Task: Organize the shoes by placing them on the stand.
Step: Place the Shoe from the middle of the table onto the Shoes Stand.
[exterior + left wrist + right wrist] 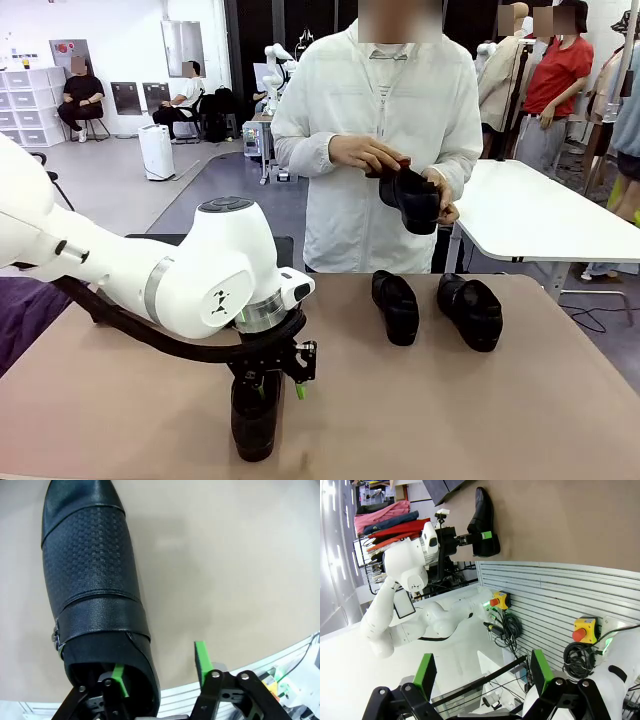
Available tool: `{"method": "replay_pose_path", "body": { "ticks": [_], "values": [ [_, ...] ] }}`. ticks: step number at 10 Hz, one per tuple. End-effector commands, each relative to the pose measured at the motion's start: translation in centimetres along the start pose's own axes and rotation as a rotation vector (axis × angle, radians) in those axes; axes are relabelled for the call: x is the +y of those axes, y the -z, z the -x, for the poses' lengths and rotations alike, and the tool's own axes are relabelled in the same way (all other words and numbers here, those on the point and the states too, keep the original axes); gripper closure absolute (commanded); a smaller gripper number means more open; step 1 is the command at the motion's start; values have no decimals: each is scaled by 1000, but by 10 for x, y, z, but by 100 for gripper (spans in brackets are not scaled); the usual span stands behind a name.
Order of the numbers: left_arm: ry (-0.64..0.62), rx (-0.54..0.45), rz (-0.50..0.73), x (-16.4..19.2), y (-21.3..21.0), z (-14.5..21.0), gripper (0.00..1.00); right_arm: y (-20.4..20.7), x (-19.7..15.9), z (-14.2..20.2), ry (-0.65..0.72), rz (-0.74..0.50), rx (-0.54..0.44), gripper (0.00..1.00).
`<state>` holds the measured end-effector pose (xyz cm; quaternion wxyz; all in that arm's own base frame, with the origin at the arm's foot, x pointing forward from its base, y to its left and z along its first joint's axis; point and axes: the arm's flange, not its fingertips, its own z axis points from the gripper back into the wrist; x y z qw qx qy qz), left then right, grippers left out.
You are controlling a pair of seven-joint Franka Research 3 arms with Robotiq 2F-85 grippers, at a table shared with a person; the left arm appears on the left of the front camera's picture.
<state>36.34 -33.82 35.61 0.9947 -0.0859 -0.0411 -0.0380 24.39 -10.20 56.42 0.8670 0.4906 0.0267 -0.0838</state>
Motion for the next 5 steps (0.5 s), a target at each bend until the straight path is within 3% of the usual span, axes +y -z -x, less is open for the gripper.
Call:
{"method": "replay_pose_path", "body": {
  "ticks": [1, 5],
  "values": [
    [-34, -9, -52, -4, -1, -2, 100, -3, -2, 2, -18, 7, 8, 0],
    [-55, 2, -96, -4, -2, 0, 100, -3, -2, 2, -18, 7, 8, 0]
  ]
}}
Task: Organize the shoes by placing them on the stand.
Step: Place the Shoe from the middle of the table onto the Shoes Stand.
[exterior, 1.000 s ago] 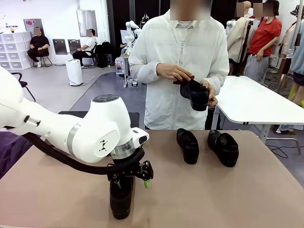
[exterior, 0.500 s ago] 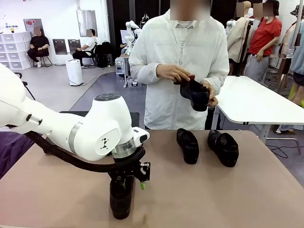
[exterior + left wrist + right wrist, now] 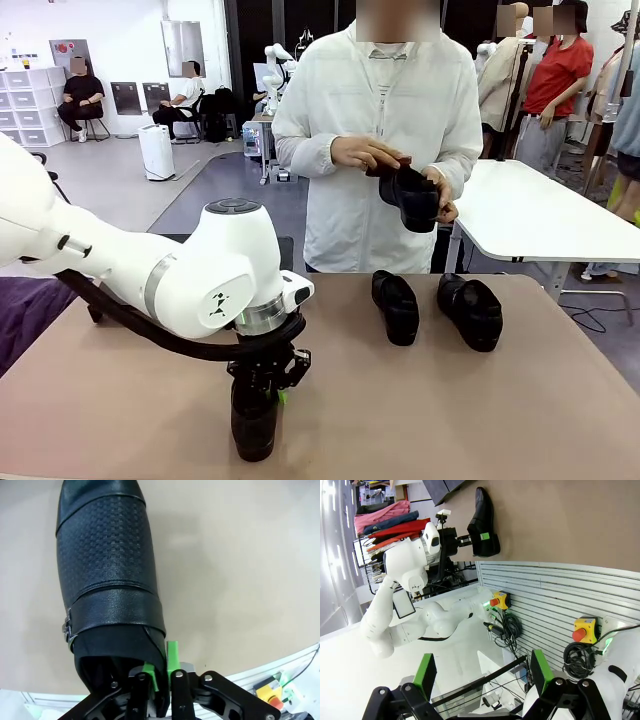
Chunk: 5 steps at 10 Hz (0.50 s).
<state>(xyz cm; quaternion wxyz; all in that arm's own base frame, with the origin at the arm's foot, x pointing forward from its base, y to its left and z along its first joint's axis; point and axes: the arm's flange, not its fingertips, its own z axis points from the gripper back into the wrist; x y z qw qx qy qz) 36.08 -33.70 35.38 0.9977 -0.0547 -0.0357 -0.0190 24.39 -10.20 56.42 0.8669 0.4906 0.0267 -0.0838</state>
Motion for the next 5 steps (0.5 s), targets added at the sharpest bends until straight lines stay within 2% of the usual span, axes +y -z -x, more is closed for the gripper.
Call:
{"method": "replay_pose_path", "body": {
  "ticks": [1, 3, 5],
  "values": [
    [-17, -7, -36, -5, -4, -2, 100, -3, -2, 2, -18, 7, 8, 0],
    [-14, -20, -37, -1, -13, 3, 100, -3, -2, 2, -18, 7, 8, 0],
    [30, -62, -92, 9, -47, 20, 100, -3, -2, 2, -18, 7, 8, 0]
  ]
}}
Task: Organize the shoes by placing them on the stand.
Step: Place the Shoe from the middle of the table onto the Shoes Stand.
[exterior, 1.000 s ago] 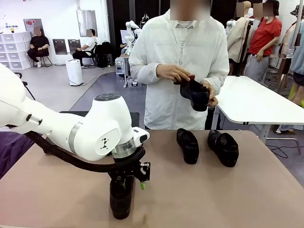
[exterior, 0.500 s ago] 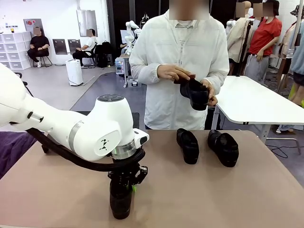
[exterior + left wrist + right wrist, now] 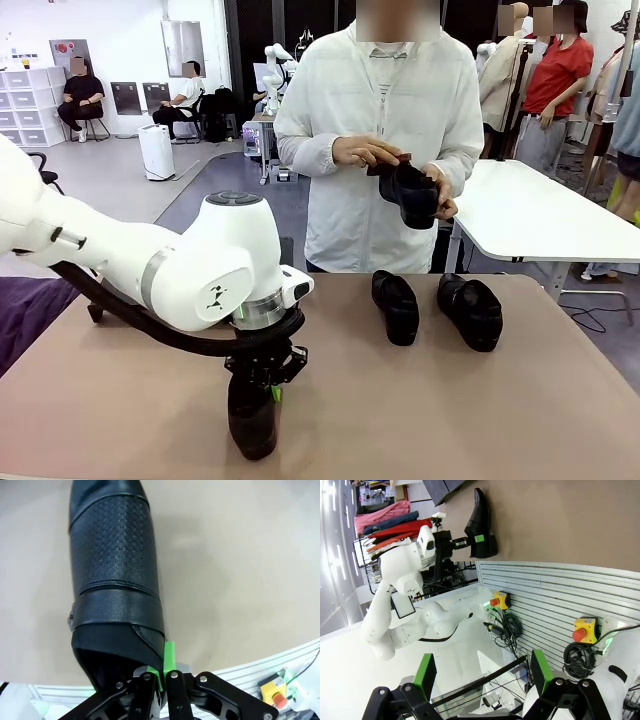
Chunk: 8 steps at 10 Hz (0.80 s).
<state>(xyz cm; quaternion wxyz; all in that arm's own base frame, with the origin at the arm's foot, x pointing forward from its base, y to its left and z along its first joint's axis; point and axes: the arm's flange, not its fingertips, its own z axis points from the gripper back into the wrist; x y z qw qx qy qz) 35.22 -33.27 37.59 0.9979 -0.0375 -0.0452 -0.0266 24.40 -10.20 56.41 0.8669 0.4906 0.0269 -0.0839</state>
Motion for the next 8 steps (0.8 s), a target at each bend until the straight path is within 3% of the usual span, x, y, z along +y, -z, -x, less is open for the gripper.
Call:
{"method": "replay_pose_path", "body": {
  "ticks": [1, 3, 4, 5, 7, 8],
  "values": [
    [111, -89, -90, 26, -64, 38, 100, -3, -2, 2, -18, 7, 8, 0],
    [128, -162, -225, 77, -124, 89, 100, -3, -2, 2, -18, 7, 8, 0],
    [163, -176, -252, 111, -137, 101, 100, -3, -2, 2, -18, 7, 8, 0],
    [118, -167, -300, 150, -139, 103, 100, -3, -2, 2, -18, 7, 8, 0],
    [121, -155, -201, 225, -125, 109, 100, -3, -2, 2, -18, 7, 8, 0],
    [39, -189, -130, 245, -120, 114, 100, -3, -2, 2, -18, 7, 8, 0]
  ]
}}
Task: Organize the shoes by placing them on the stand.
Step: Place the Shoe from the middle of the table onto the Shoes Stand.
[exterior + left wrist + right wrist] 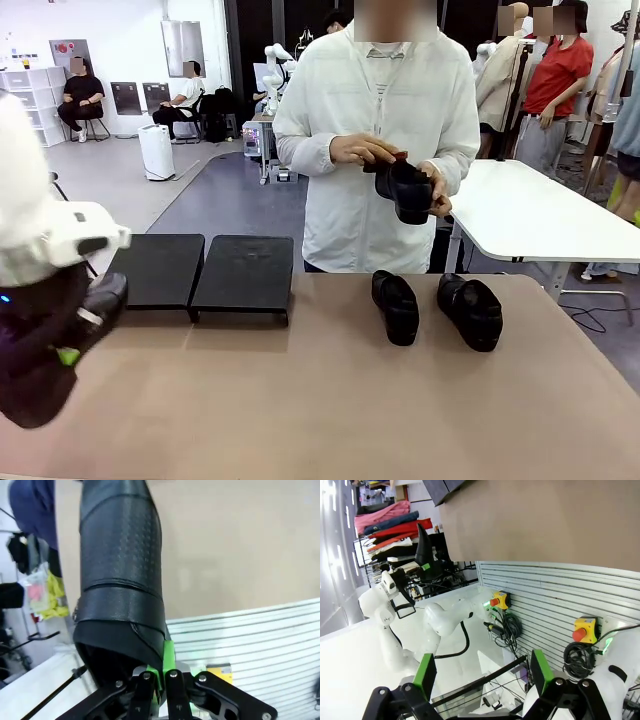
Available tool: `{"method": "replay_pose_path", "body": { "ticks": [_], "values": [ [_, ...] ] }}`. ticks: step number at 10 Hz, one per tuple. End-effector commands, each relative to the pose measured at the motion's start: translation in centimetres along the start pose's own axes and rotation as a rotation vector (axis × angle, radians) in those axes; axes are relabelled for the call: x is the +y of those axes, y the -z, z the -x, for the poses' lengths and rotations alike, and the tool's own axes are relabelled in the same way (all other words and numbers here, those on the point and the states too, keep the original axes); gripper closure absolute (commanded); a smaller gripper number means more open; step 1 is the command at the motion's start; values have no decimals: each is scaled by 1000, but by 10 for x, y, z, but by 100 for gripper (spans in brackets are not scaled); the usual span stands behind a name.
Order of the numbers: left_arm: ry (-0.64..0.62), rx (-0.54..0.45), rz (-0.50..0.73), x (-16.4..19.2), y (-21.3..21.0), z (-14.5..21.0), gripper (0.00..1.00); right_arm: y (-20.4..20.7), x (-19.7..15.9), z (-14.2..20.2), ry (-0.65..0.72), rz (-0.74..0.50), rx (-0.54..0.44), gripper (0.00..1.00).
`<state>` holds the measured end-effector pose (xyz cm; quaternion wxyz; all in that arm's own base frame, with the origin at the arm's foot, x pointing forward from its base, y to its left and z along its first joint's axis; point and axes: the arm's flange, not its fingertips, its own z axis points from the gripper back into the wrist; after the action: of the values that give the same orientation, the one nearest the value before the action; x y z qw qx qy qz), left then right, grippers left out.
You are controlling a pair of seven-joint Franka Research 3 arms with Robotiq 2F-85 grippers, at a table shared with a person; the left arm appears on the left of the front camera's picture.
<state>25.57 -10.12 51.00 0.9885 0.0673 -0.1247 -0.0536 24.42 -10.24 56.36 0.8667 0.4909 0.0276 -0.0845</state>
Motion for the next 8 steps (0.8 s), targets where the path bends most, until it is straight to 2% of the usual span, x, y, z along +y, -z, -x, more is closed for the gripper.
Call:
{"method": "replay_pose_path", "body": {
  "ticks": [1, 2, 6, 7, 8],
  "values": [
    [-110, -62, 196, 24, 41, 34, 100, -3, -1, 2, -20, 8, 7, 0],
    [0, 0, 0, 0, 0, 0, 100, -3, -1, 2, -20, 8, 7, 0],
    [-17, 5, 20, 4, 3, -1, 100, -3, -1, 2, -20, 8, 7, 0],
    [-57, 82, 75, 20, 5, -17, 100, -3, -1, 2, -20, 8, 7, 0],
    [-52, 75, 103, 40, 2, -46, 100, -3, -1, 2, -20, 8, 7, 0]
  ]
}}
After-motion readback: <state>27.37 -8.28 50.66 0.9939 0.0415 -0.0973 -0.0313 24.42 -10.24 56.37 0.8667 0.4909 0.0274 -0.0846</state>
